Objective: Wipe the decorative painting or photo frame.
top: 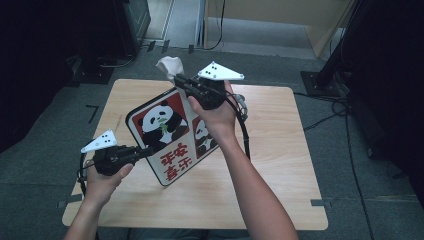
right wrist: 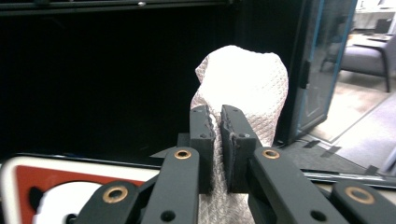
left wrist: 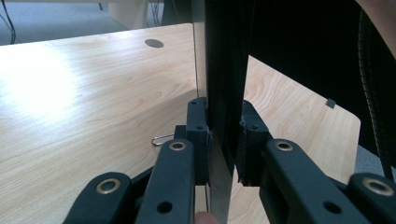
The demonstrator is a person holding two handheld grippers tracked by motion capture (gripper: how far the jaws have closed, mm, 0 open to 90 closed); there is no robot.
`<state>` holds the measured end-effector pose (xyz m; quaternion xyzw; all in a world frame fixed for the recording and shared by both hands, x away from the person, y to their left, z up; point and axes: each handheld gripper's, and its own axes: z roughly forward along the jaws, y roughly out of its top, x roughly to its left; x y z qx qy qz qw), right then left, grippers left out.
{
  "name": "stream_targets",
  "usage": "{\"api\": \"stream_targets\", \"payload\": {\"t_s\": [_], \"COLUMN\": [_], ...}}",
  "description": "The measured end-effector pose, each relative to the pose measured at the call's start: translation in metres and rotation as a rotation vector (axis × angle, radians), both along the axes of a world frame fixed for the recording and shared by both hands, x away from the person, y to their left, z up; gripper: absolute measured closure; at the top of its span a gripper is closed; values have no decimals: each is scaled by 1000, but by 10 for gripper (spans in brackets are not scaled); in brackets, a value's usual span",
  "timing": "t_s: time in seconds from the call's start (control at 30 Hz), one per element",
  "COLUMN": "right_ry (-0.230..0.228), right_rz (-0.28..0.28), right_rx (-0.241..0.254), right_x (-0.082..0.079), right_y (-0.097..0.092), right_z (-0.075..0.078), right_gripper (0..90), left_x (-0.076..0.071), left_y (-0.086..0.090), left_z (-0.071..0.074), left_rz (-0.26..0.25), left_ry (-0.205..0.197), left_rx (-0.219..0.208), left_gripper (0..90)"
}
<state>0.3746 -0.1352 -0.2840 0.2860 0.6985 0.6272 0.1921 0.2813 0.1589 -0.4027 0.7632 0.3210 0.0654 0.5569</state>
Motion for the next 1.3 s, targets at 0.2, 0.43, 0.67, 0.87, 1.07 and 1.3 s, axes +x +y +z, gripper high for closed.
{"api": "stream_targets", "payload": {"t_s": [0.2, 0.43, 0.67, 0.87, 1.07, 1.3], "right_ry": [-5, -5, -15, -20, -34, -27], "right_rz": [53, 91, 133, 154, 162, 170], "right_rx": [-16, -18, -41, -41, -53, -36], "right_x": [-12, -23, -37, -49, -60, -63], "right_y": [17, 32, 52, 64, 72, 71], "right_z": [1, 0, 2, 1, 1, -2], "right_gripper": [841, 841, 842, 841, 841, 841], "left_x": [0, 0, 0, -1, -1, -8], "left_y": [0, 0, 0, 2, 9, 23], "left_z": [0, 0, -1, 0, 3, 18], "left_rz": [0, 2, 9, 13, 24, 54], "left_ry": [0, 1, -13, -34, -37, -75], "left_rx": [0, -5, -3, 19, 8, -35], "left_gripper": [793, 793, 789, 756, 678, 645]}}
